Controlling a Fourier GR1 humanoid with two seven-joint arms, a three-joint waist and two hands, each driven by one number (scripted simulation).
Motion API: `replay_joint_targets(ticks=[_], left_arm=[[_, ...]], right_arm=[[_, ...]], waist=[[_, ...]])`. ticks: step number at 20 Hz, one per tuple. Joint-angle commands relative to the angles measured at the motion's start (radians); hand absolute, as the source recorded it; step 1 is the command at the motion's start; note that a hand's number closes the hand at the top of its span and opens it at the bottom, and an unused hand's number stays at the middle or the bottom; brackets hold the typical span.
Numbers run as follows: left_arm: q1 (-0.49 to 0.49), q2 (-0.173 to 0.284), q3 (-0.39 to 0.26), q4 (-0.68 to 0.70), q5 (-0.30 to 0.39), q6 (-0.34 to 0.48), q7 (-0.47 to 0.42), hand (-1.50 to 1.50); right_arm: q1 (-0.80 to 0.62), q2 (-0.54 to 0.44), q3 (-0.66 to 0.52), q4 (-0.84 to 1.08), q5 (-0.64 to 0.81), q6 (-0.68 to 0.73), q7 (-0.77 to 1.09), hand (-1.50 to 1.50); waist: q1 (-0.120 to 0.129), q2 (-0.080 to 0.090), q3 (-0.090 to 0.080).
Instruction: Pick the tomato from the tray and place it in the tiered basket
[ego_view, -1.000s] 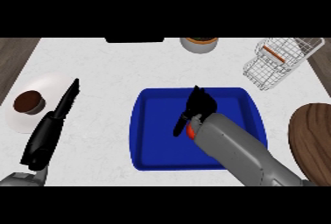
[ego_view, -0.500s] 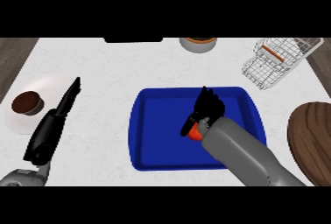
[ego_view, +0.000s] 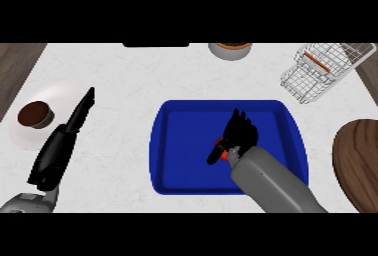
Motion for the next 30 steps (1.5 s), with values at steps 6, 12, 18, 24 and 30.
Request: replay_joint_targets(ticks=[6, 12, 18, 24, 30], left_arm=[[-0.019, -0.036, -0.008, 0.020, -0.032, -0.002, 0.012, 0.00], [-0.014, -0.022, 0.034, 0.040, -0.025, -0.031, -0.059, 0.00], [-0.021, -0.028, 0.078, 0.056, -0.020, -0.072, -0.058, 0.00], [0.036, -0.070, 0.043, -0.001, -0.058, -0.075, -0.049, 0.00], [0.028, -0.055, 0.090, 0.005, -0.060, -0.049, -0.005, 0.00]], right_arm=[[0.045, 0.060, -0.080, 0.017, 0.101, -0.024, 0.185, -1.50], [0.058, 0.062, -0.159, 0.080, 0.120, 0.032, 0.070, -1.50], [0.083, 0.133, -0.138, 0.049, 0.200, -0.099, -0.006, 1.50], [0.042, 0.107, -0.153, 0.053, 0.289, -0.062, -0.020, 1.50], [0.251, -0.246, -0.235, -0.030, 0.286, -0.035, -0.203, 1.50]], waist=[[0.004, 0.005, 0.001], [0.013, 0.008, 0.001], [0.015, 0.007, 0.001], [0.013, 0.006, 0.001], [-0.051, -0.009, 0.001]])
